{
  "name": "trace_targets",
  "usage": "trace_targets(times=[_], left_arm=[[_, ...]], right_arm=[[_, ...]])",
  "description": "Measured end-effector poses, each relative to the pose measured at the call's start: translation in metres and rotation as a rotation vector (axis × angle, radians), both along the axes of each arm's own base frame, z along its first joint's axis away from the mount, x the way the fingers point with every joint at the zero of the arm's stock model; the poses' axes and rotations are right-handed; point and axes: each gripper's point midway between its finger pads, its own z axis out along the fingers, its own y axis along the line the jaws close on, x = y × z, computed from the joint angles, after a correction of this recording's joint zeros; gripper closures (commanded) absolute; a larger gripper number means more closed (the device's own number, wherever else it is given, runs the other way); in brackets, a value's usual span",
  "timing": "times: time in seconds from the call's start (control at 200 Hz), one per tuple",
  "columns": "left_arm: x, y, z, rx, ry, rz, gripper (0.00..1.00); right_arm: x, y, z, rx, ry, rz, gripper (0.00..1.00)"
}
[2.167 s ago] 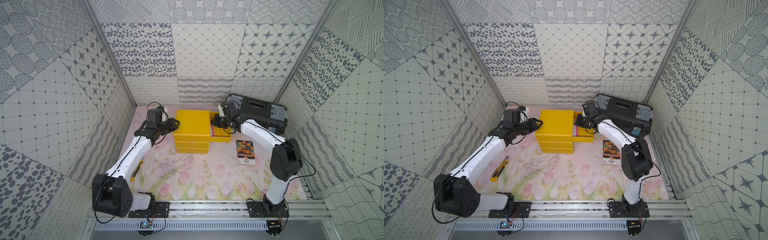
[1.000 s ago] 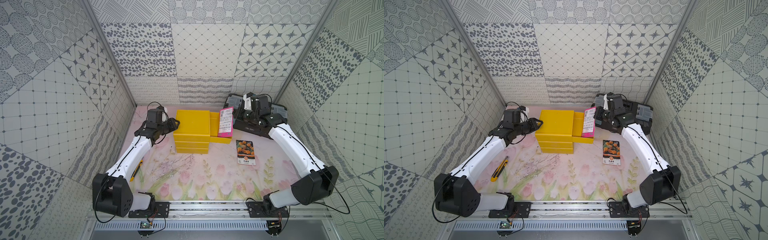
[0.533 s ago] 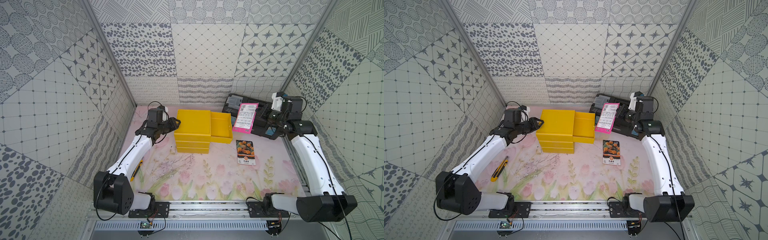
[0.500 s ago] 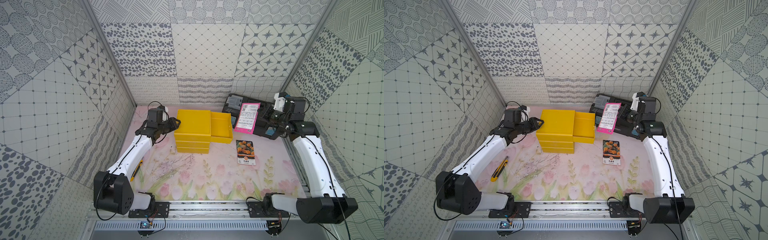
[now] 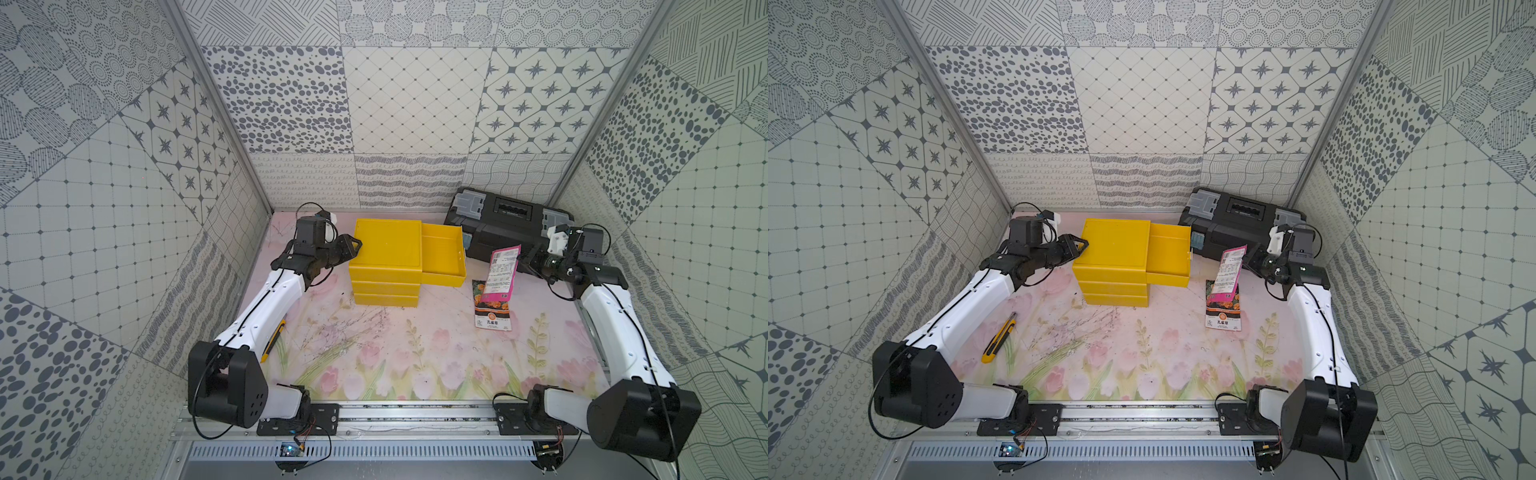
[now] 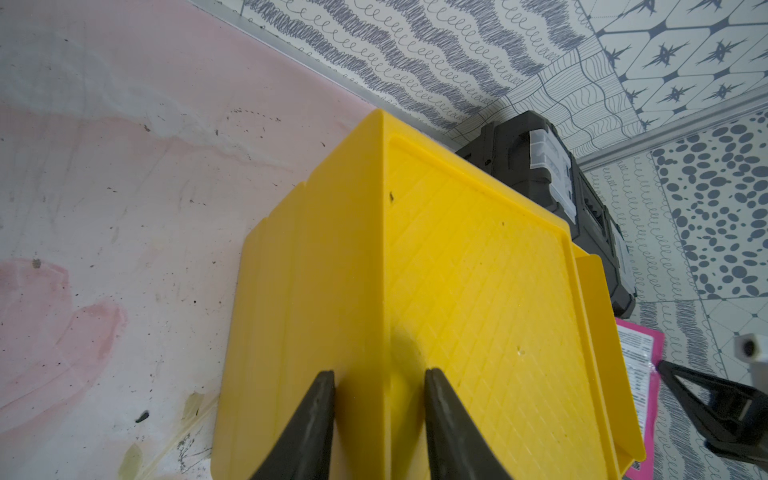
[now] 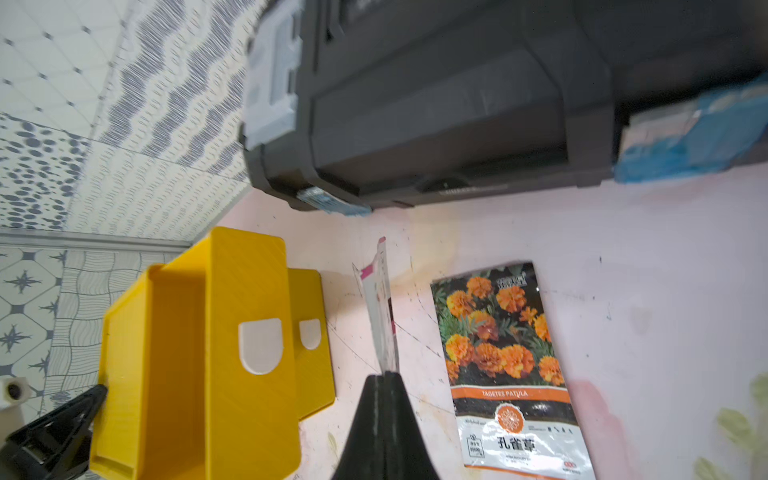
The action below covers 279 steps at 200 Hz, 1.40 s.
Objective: Take the seed bags out of the drawer
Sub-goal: Place the seed packet at the center of the board, then close the drawer in the storage box.
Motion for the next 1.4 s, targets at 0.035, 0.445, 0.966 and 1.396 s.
trace_targets(times=[0.035, 0.445, 0.966, 1.396], left_arm=[[0.0, 0.0, 0.0, 0.0, -0.001, 0.0, 0.63], [-0.001, 0.0, 0.001, -0.002, -0.011, 0.0, 0.63], [-0.001, 0.0, -0.001, -0.01, -0.024, 0.002, 0.58], [-0.006, 0.0, -0.001, -0.022, -0.013, 0.007, 0.56]], right_arm=[[-0.001, 0.001, -0.016, 0.01, 0.035, 0.004, 1.0], [-0.002, -0.007, -0.108, -0.044, 0.235, 0.024, 1.0], [0.003, -0.023, -0.121, -0.338, 0.279, 0.0, 0.61], [0.02, 0.059, -0.063, -0.132, 0.063, 0.141, 0.49]])
